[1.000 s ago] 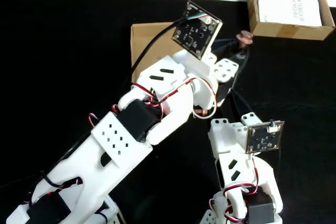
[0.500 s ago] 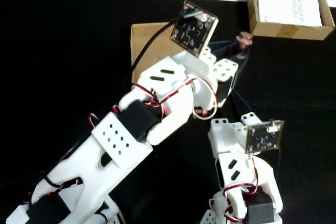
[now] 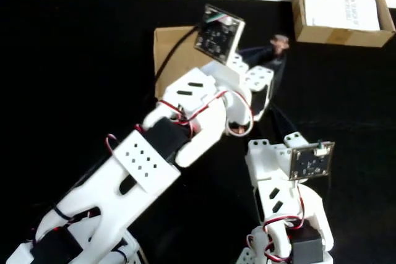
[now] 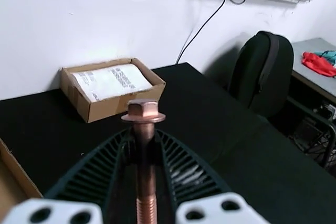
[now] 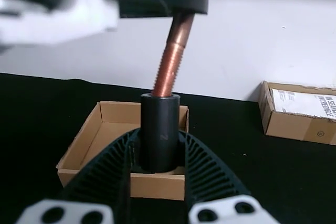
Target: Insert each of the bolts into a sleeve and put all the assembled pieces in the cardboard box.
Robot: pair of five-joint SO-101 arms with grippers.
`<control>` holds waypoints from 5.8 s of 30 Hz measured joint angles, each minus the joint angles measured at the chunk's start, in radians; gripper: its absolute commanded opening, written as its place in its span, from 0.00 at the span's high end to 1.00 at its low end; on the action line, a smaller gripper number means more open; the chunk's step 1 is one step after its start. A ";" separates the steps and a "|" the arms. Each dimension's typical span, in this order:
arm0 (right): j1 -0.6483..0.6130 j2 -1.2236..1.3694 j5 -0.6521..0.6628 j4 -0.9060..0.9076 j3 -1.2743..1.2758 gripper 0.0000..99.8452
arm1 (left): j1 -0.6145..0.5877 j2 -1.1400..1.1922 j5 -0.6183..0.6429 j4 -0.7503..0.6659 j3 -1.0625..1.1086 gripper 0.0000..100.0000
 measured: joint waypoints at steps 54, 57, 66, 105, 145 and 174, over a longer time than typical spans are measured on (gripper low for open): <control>0.130 0.968 -0.077 -0.109 -0.793 0.99 | -0.543 -1.278 -0.245 0.574 0.427 0.99; 0.057 1.134 0.035 -0.109 -0.865 0.99 | -0.632 -1.358 -0.245 0.572 0.591 0.99; -0.068 1.534 0.546 -0.318 -0.907 0.99 | -0.806 -1.356 -0.155 0.496 0.999 0.99; -0.173 1.962 0.623 -0.356 -0.964 0.85 | -0.914 -1.355 0.132 0.428 1.355 0.99; -0.477 1.903 0.038 0.269 -0.907 0.85 | -0.950 -1.355 0.132 0.428 1.356 0.99; -0.470 2.200 0.107 0.404 -1.231 0.99 | -0.950 -1.355 0.132 0.428 1.356 0.99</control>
